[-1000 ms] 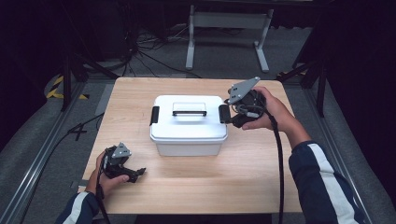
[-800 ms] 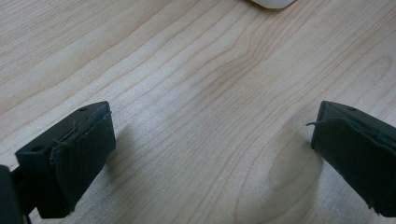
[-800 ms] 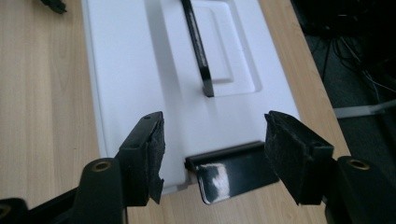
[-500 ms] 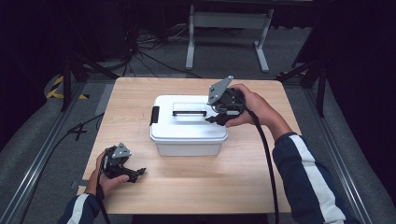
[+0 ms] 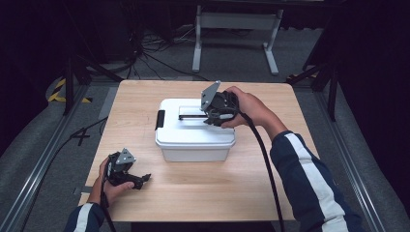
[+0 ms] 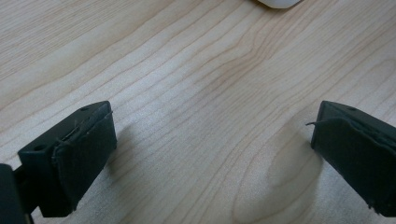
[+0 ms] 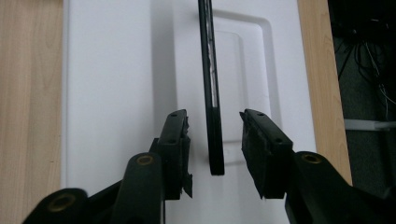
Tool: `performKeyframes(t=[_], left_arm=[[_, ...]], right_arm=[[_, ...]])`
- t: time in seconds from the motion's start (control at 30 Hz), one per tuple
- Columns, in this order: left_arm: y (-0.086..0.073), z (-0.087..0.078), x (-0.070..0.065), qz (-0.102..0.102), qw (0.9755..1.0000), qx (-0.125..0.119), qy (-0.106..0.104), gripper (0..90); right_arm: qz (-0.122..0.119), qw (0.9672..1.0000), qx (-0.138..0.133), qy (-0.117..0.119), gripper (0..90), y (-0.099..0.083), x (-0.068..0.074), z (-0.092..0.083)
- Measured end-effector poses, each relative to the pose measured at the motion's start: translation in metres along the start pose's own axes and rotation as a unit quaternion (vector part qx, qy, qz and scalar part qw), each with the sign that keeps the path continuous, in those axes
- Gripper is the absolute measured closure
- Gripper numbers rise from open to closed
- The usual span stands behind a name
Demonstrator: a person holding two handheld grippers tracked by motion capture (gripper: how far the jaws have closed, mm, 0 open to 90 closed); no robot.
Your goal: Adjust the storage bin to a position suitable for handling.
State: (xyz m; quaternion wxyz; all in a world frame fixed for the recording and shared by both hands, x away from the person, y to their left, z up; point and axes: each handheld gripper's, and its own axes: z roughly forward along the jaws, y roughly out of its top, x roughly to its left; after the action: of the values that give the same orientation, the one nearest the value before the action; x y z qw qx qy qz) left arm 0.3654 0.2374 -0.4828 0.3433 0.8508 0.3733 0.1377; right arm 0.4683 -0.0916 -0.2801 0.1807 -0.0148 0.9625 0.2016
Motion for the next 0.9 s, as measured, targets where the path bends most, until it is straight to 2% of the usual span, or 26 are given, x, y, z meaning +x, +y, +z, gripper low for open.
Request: performKeyframes(t=[0.03,0.07,0.13,0.27,0.33,0.6,0.9], left_arm=[[0.000,0.000,-0.001,-0.003,1.0000,0.000,0.002,0.6],[0.000,0.000,0.001,0.008,0.9999,-0.003,0.008,0.6],[0.000,0.000,0.001,0.008,0.9999,-0.002,0.010,0.6],[-0.001,0.000,0.000,0.006,0.9999,-0.003,0.008,0.6],[-0.001,-0.001,-0.001,-0.004,1.0000,-0.002,0.007,1.0],[-0.001,-0.002,0.000,0.004,1.0000,0.000,0.008,1.3],[-0.001,-0.001,0.000,0.004,1.0000,-0.002,0.009,1.3]], right_arm=[[0.001,1.0000,0.000,0.006,65.9,0.002,0.000,-0.001],[-0.003,1.0000,0.000,0.008,66.9,0.004,0.000,0.000],[-0.010,0.9998,0.014,0.009,71.1,0.008,0.000,0.004],[-0.025,0.9991,0.030,0.015,78.7,0.012,0.001,0.011],[-0.027,0.9991,0.031,0.012,82.7,0.014,-0.001,0.012],[-0.027,0.9993,0.022,0.012,84.6,0.012,-0.007,0.011],[-0.037,0.9993,-0.004,0.008,84.7,0.015,-0.011,0.004]])
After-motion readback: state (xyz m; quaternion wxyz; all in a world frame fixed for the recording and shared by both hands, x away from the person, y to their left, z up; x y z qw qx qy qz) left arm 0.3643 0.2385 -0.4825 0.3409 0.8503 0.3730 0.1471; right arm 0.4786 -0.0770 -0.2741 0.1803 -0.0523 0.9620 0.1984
